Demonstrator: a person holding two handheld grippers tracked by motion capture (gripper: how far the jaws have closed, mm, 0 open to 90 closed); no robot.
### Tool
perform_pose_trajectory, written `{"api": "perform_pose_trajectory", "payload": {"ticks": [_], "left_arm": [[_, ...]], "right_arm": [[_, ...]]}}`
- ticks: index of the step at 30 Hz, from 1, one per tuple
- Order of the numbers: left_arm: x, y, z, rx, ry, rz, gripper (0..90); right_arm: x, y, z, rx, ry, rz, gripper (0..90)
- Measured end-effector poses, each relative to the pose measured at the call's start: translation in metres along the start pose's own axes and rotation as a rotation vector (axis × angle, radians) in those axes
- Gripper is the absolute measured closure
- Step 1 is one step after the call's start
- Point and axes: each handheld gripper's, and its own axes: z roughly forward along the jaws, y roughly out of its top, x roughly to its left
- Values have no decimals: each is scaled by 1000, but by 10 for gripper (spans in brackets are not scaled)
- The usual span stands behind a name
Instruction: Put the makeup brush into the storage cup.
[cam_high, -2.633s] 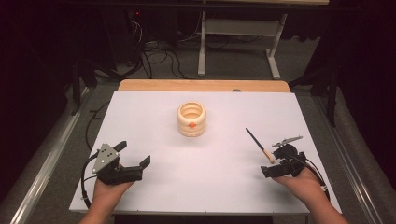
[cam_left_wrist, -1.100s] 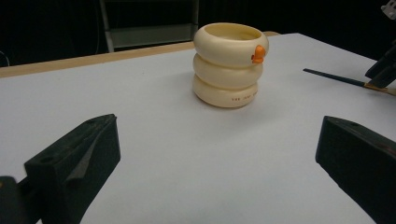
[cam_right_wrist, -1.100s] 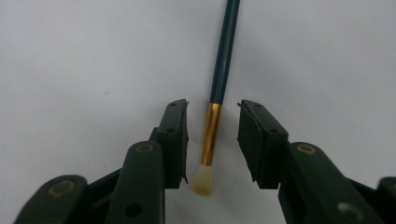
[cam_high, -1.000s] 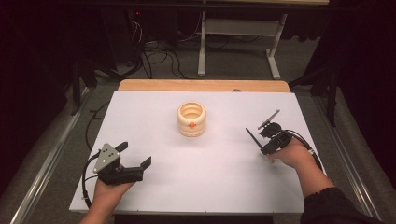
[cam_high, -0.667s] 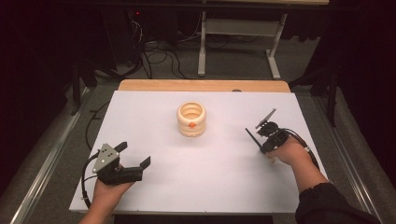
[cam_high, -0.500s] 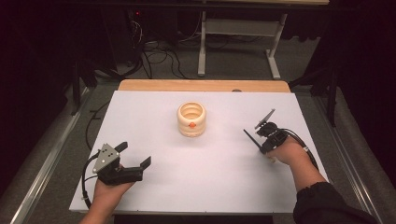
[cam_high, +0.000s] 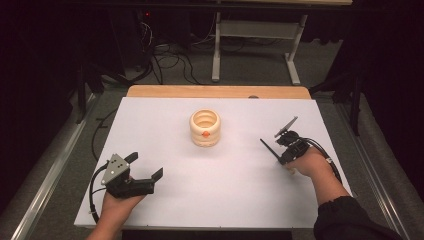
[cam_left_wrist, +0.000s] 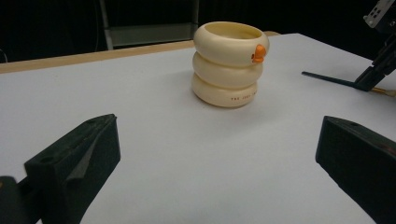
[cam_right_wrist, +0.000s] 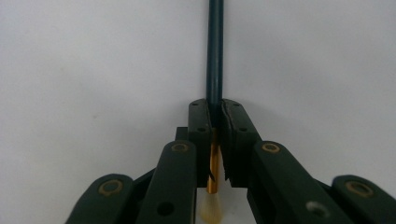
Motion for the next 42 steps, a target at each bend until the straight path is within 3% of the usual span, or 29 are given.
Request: {"api": "perform_pose_trajectory", "payload": {"ticks": [14,20,29,42], "left_arm": [[0,0,2,4,-11,8,5],[-1,0,1,-1,-11,9,5],[-2,0,2,5,-12,11,5],[-2,0,2,3,-11,13,5]], "right_arm": [[1,0,-4,-5,-7,-2,860],[0,-3,-19,-40,-11,32,859],[6,-9,-39,-66,-17,-15,859],[33,-17,-52,-77,-19,-78,858]]}}
